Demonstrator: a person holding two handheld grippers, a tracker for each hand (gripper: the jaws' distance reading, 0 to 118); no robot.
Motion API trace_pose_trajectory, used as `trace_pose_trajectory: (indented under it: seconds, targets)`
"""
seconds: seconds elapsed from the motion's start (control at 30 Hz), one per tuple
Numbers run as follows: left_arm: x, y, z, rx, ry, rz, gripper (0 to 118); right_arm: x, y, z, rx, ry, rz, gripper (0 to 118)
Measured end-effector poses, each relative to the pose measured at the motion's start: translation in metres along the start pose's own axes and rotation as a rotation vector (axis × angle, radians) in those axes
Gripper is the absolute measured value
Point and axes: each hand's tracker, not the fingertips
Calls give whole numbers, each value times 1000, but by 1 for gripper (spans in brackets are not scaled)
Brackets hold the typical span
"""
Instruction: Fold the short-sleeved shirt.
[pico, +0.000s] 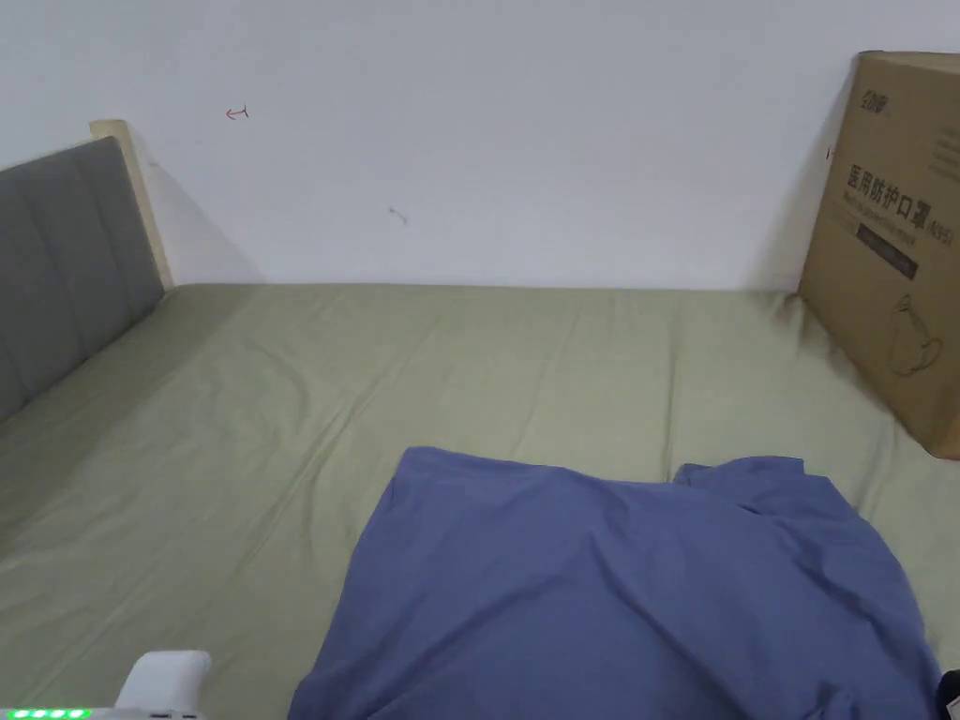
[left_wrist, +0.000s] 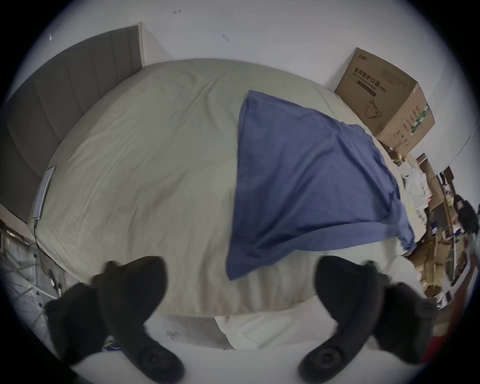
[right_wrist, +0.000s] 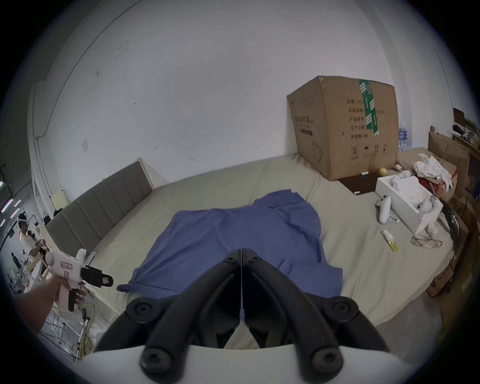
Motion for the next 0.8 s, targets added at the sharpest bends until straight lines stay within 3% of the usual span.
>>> trace_pose_trajectory:
  seconds: [0.17, 0.2, 0.23, 0.27, 0.3, 0.37, 0.47, 0.53, 0.57, 0.6, 0.63, 0.67, 0.7, 0.73, 0.8]
  targets:
    - [0, -7, -28, -22, -24, -42, 109, -1, -3, -10, -34, -7, -27, 0]
    - [2, -8, -33, -24, -50, -79, 95, -1, -3, -12, -41, -8, -30, 0]
    - [9, -12, -33, -10, -58, -118, 66, -2, -4, -13, -47, -9, -33, 0]
    - [14, -14, -32, -2, -42, -165, 25, -3, -3, -13, -53, -11, -33, 0]
    - [18, -16, -29, 12, -34, -210, 3, -2, -3, -13, -54, -14, -32, 0]
    - [29, -19, -18, 106, 4, -281, 3, 3, -2, -11, -48, -16, -31, 0]
    - [26, -17, -1, 205, 82, -287, 3, 23, -1, -11, -54, -28, -47, 0]
    - [25, -19, 9, 287, 54, -259, 3, 47, -6, -19, -126, -43, -64, 1]
    - [26, -19, 15, 314, 45, -247, 3, 59, -10, -25, -178, 1, -78, 16]
    - [34, -23, 18, 265, -95, -128, 3, 70, -18, -31, -213, 8, -100, 80]
    - [38, -23, 22, 272, -105, -125, 3, 78, -25, -38, -266, -39, -105, 116]
    - [40, -23, 26, 275, -104, -131, 3, 87, -35, -49, -362, -81, -105, 116]
    - [44, -23, 29, 285, -104, -140, 3, 98, -54, -46, -386, -80, -159, 116]
    - [47, -23, 30, 277, -118, -138, 3, 109, -68, -46, -443, -165, -133, 116]
    - [47, -22, 28, 283, -126, -150, 3, 115, -72, -72, -522, -171, -112, 116]
